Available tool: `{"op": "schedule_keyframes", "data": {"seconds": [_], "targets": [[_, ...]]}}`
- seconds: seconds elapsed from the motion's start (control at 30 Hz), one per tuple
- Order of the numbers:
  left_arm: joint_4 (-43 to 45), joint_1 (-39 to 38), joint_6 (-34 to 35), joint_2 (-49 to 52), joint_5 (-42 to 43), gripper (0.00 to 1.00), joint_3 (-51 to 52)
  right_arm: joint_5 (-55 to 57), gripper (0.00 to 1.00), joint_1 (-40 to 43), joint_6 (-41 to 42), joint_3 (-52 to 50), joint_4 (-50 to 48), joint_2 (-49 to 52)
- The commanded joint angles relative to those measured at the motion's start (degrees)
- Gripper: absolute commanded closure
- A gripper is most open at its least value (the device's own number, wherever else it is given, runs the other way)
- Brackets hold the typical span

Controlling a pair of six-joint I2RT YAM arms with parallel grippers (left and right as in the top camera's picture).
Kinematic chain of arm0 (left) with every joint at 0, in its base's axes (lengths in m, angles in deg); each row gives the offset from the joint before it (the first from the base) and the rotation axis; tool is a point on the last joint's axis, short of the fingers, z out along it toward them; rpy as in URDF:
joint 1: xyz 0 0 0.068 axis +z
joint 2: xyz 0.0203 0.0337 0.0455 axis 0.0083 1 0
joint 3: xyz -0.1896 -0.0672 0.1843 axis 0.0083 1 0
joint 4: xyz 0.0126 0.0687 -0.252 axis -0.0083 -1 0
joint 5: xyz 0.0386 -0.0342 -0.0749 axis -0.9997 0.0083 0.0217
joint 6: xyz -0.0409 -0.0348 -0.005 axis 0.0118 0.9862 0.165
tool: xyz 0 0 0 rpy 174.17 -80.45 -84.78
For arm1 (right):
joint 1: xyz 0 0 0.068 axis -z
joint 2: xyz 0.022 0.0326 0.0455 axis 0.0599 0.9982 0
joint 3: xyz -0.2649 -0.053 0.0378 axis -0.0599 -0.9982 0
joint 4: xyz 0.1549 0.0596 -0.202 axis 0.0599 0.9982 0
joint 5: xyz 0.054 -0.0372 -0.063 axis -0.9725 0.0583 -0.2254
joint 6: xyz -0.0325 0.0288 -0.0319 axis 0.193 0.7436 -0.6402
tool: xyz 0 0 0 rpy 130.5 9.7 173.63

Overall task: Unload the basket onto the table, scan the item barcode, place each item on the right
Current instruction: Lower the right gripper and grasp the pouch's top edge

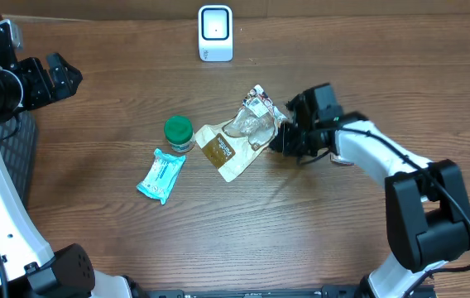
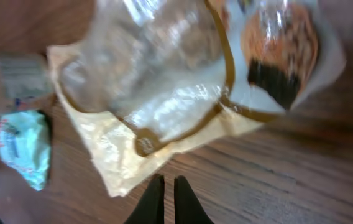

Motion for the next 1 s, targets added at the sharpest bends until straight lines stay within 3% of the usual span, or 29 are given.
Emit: {"op": "schedule_keyframes", "data": {"seconds": [0.0, 0.1, 0.3, 0.5, 0.83, 0.97], "targets": [[0.04, -0.17, -1.09, -0.39, 0.44, 0.00, -0.85, -2.12, 0.88, 0.52, -1.57, 1.60, 1.09, -1.77], [0.07, -0.17, -1.09, -0.39, 0.44, 0.00, -0.85, -2.08, 0.71, -0.94, -0.98, -0.02, 0.33, -1.62], [0.07, -0.17, -1.09, -0.39, 0.44, 0.00, -0.85, 4.81, 0.54, -5.55, 4.68, -3.04, -7.89, 0.68], [0.07, -0.17, -1.09, -0.39, 0.44, 0.00, -0.85, 11.93, 0.49, -7.69, 10.62, -3.34, -8.50, 2.51], [0.04, -0.17, -1.09, -0.39, 0.44, 0.00, -0.85, 11.93, 0.36, -7.69, 12.31, -3.34, -9.20, 7.02], [0.04, -0.17, -1.09, -0.39, 0.44, 0.01, -0.85, 11.93, 0.36, -7.69, 12.61, -3.34, -13.81, 9.01]]}}
